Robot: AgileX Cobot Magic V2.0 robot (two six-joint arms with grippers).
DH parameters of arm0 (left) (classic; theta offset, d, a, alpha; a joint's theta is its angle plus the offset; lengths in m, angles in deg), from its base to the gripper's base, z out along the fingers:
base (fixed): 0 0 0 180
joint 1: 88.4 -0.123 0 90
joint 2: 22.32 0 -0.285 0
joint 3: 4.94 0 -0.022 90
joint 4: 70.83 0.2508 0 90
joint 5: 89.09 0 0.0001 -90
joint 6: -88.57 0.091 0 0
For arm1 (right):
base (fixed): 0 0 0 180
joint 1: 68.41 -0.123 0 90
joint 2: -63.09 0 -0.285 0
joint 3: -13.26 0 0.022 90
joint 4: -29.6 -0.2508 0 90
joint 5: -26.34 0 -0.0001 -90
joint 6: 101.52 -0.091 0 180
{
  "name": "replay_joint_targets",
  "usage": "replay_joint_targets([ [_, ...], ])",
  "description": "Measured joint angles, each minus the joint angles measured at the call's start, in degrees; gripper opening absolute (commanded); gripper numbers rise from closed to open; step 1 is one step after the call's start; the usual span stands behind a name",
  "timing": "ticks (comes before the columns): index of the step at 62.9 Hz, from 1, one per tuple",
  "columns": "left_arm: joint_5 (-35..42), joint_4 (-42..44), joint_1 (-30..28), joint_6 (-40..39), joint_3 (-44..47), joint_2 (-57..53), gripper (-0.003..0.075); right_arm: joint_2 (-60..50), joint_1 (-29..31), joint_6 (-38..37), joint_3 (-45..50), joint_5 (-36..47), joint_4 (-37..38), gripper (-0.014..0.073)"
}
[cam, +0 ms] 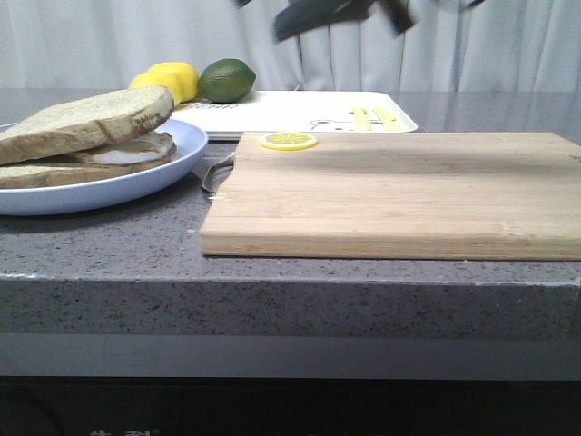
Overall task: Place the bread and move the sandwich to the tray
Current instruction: 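Withdraw the right gripper away from the plate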
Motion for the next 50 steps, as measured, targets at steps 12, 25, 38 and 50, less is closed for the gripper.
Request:
replay_joint_targets([
  [12, 0.09, 0.00, 0.00, 0.00, 0.00, 0.88, 0.0419, -14.91, 0.84, -11.79, 4.72, -1.17, 24.23, 0.0371],
  [25, 0.09, 0.00, 0.00, 0.00, 0.00, 0.93, 0.0419, -33.17, 1.48, -23.57, 17.40, -0.66, 41.16, 0.0371],
  [38, 0.09, 0.00, 0.00, 0.00, 0.00, 0.93, 0.0419, -51.00, 3.27, -26.44, 31.48, 0.82, 46.78, 0.0371],
  [50, 0.09, 0.00, 0.00, 0.00, 0.00, 0.93, 0.0419, -63.13, 3.27, -26.64, 38.78, -0.31, 48.54, 0.0371],
])
